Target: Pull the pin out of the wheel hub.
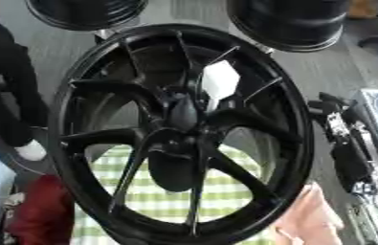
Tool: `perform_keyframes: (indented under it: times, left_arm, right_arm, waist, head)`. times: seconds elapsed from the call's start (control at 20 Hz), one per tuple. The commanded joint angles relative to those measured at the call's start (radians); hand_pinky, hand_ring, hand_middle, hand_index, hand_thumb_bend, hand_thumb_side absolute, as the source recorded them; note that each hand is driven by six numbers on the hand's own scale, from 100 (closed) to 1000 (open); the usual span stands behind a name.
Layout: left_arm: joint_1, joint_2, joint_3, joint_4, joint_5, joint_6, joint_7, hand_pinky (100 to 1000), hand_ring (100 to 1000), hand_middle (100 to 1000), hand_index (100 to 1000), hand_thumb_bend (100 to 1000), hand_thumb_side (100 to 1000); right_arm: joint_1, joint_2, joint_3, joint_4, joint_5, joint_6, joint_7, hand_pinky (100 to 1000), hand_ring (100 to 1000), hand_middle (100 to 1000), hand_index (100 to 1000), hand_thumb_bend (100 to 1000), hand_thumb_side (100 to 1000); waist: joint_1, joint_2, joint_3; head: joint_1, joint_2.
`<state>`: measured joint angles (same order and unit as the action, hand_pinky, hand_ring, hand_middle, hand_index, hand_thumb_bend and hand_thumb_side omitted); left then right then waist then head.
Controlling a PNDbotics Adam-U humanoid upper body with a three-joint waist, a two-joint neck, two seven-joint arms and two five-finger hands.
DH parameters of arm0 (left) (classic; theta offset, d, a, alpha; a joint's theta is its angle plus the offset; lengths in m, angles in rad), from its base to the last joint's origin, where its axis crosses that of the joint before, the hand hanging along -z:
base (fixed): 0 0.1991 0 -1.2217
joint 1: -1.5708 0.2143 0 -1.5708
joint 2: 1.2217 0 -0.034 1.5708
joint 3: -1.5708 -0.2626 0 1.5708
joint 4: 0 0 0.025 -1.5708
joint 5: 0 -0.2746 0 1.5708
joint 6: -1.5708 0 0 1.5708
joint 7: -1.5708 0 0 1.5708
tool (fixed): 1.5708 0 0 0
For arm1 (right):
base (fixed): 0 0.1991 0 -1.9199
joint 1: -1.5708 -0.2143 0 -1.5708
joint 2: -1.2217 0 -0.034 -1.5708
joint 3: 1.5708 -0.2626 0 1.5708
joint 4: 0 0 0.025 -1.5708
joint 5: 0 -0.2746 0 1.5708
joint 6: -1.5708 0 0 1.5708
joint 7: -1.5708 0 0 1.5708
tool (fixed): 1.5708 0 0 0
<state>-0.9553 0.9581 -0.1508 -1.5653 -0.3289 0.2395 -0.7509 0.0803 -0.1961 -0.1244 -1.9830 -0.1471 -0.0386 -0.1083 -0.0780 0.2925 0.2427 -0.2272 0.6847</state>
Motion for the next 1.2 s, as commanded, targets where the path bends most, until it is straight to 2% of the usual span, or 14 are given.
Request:
perform_keyframes:
  times: [0.05,0.2,0.25,0.3,0.4,0.5,0.55,0.65,0.8,0.95,1.05,1.2]
  left_arm:
    - [0.072,0.095,0.071,-0.067,0.051,0.018,0.043,704,586,519,478,100,149]
    - [0.185,0.125,0.107,-0.095,0.103,0.028,0.047,744,649,598,590,100,131]
    - [0.218,0.131,0.118,-0.1,0.116,0.03,0.044,761,682,636,658,100,118]
    - [0.248,0.134,0.128,-0.101,0.127,0.033,0.041,773,709,670,710,100,154]
    - [0.294,0.139,0.142,-0.095,0.139,0.034,0.038,798,768,750,818,100,299]
    - [0.321,0.141,0.156,-0.091,0.135,0.029,0.043,814,798,784,874,350,556]
    - [0.33,0.142,0.161,-0.088,0.128,0.026,0.047,816,802,788,880,410,612]
    - [0.34,0.142,0.167,-0.082,0.116,0.023,0.054,818,809,795,898,478,673]
    - [0.346,0.141,0.172,-0.078,0.108,0.019,0.06,820,815,803,908,504,686]
    - [0.345,0.14,0.172,-0.08,0.104,0.016,0.059,820,816,804,912,497,679]
    - [0.343,0.138,0.173,-0.082,0.105,0.015,0.059,818,814,801,909,460,665]
    - [0.338,0.13,0.18,-0.087,0.114,0.024,0.085,800,795,791,896,194,615]
  right_arm:
    - [-0.002,-0.005,-0.013,-0.017,0.004,-0.005,-0.008,1000,750,744,859,100,614]
    - [-0.004,-0.005,-0.016,-0.017,-0.001,-0.008,-0.011,1000,750,744,859,100,613]
    - [-0.005,-0.006,-0.017,-0.017,-0.004,-0.009,-0.013,1000,750,744,859,100,612]
    - [-0.006,-0.006,-0.019,-0.017,-0.007,-0.01,-0.014,1000,750,744,859,100,612]
    - [-0.006,-0.006,-0.02,-0.017,-0.01,-0.01,-0.017,1000,750,744,859,100,612]
    - [-0.004,-0.006,-0.02,-0.017,-0.01,-0.01,-0.017,1000,750,744,859,100,612]
    - [-0.004,-0.006,-0.02,-0.017,-0.01,-0.011,-0.016,1000,750,744,859,100,611]
    - [-0.002,-0.005,-0.021,-0.017,-0.011,-0.013,-0.017,1000,750,744,859,100,610]
    - [-0.002,-0.006,-0.021,-0.017,-0.012,-0.014,-0.018,1000,750,744,859,100,611]
    - [-0.002,-0.006,-0.021,-0.017,-0.013,-0.013,-0.018,1000,750,744,859,100,613]
    - [-0.002,-0.007,-0.021,-0.017,-0.013,-0.012,-0.019,1000,749,744,859,100,613]
    - [-0.003,-0.008,-0.02,-0.017,-0.015,-0.012,-0.018,1000,749,744,859,100,612]
  waist:
    - [0.005,-0.011,0.002]
    - [0.004,-0.009,0.002]
    - [0.003,-0.009,0.001]
    - [0.003,-0.009,0.002]
    - [0.002,-0.009,0.004]
    - [0.0,-0.01,0.006]
    - [0.0,-0.011,0.007]
    - [0.0,-0.012,0.008]
    - [0.0,-0.012,0.009]
    - [0.001,-0.012,0.008]
    - [0.001,-0.012,0.007]
    - [0.002,-0.012,0.006]
  head:
    - [0.004,-0.001]
    - [0.01,-0.001]
    - [0.013,0.0]
    - [0.016,0.001]
    - [0.016,0.001]
    - [0.015,-0.001]
    - [0.016,-0.001]
    - [0.017,-0.003]
    - [0.019,-0.005]
    - [0.019,-0.005]
    - [0.019,-0.004]
    - [0.018,-0.004]
